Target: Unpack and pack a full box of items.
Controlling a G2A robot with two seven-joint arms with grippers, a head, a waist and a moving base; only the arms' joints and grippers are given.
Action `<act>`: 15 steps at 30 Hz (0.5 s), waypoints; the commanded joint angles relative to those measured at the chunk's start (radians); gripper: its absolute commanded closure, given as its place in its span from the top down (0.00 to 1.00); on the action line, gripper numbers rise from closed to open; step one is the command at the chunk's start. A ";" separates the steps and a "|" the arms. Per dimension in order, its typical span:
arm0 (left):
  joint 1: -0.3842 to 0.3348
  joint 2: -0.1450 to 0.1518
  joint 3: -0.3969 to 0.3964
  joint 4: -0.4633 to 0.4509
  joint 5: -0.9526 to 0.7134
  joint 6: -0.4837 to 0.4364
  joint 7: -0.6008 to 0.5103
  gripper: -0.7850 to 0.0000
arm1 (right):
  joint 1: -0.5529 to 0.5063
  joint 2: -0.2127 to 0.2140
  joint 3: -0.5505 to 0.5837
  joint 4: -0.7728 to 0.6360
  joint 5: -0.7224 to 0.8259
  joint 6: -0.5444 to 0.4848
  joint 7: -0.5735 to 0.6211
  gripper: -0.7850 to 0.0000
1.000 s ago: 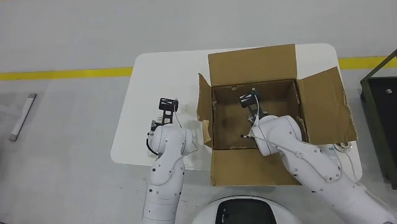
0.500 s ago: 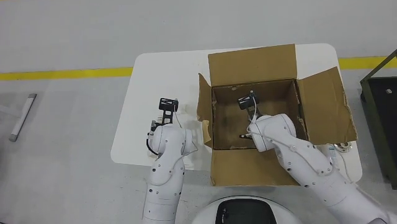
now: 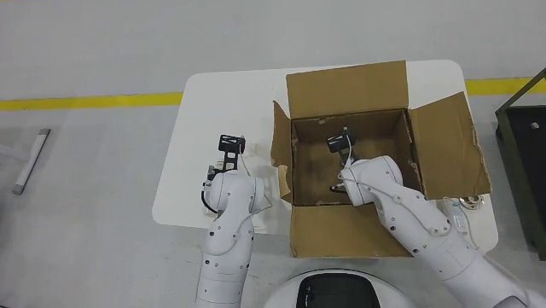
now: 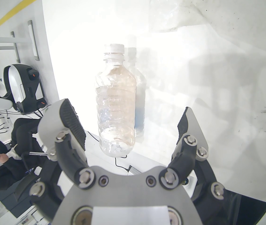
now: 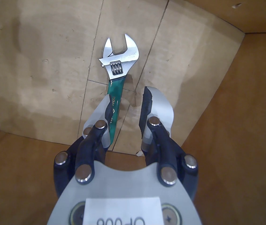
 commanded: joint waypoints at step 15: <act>0.000 0.000 0.000 0.000 0.000 0.000 0.000 1.00 | -0.006 -0.024 0.015 0.017 0.016 -0.015 -0.035 0.39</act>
